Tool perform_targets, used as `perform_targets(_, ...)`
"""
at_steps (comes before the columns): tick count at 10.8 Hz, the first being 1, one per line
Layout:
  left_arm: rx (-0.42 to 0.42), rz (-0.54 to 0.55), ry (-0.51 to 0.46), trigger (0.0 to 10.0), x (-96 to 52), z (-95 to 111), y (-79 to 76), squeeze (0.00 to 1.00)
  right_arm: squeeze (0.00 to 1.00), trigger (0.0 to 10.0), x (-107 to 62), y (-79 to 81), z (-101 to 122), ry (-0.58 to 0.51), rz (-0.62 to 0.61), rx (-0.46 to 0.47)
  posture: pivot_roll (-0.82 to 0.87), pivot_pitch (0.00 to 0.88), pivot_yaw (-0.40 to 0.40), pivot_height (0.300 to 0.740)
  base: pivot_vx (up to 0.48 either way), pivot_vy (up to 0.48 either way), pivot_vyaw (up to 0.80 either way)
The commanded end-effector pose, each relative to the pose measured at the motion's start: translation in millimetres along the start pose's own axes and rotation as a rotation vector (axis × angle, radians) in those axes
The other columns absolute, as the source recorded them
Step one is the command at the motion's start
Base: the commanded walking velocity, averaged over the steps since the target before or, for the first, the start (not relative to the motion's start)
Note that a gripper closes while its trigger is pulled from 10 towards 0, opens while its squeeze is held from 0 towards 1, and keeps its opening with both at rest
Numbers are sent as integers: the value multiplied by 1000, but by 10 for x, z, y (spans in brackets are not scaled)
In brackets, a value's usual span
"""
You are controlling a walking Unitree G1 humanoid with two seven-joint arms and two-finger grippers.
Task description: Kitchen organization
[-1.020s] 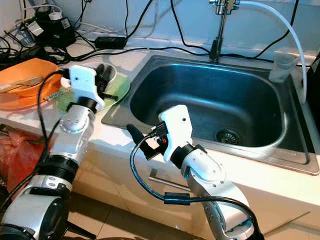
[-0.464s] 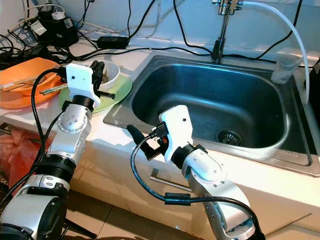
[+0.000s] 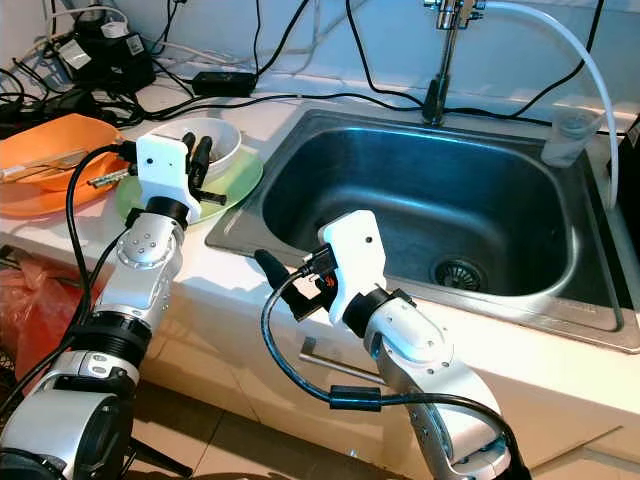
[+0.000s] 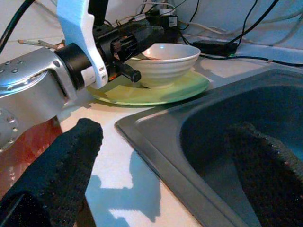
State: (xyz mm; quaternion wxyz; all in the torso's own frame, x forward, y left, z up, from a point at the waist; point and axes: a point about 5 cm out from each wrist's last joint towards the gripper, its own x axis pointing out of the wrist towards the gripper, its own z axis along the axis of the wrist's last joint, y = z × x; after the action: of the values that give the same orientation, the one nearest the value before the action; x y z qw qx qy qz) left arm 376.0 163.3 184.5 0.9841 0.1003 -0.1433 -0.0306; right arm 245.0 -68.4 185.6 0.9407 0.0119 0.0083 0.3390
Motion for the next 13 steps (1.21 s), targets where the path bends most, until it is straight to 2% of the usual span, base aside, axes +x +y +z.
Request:
perform_targets(1, 9, 26, 24, 10000, -22, -38, 61, 1000, 0, 10000, 12, 10, 38, -18, 12, -14, -78, 0, 53, 740, 0, 0, 0)
perform_targets(5, 60, 27, -60, 10000, -15, 173, 79, 1000, 0, 10000, 19, 10, 36, -17, 14, -18, -70, 0, 50, 740, 0, 0, 0)
perform_targets(7, 94, 36, -46, 10000, -28, 164, 100, 1000, 0, 10000, 28, 5, 37, -18, 15, -21, -72, 0, 51, 740, 0, 0, 0)
perform_targets(8, 101, 41, -35, 10000, -35, 159, 115, 729, 0, 10000, 27, 4, 39, -18, 15, -22, -72, 0, 53, 740, 0, 0, 0)
perform_targets(9, 106, 42, -22, 10000, -54, 156, 157, 0, 0, 10000, 21, 4, 39, -19, 13, -22, -69, 0, 53, 740, 0, 0, 0)
perform_targets(12, 154, 86, 18, 10000, -148, 91, 365, 0, 0, 10000, 36, 10, 34, -23, 17, -20, -53, 0, 56, 740, 0, 0, 0)
perform_targets(13, 159, 92, 19, 10000, -152, 96, 380, 0, 0, 10000, 37, 11, 34, -23, 17, -20, -53, 0, 56, 740, 0, 0, 0)
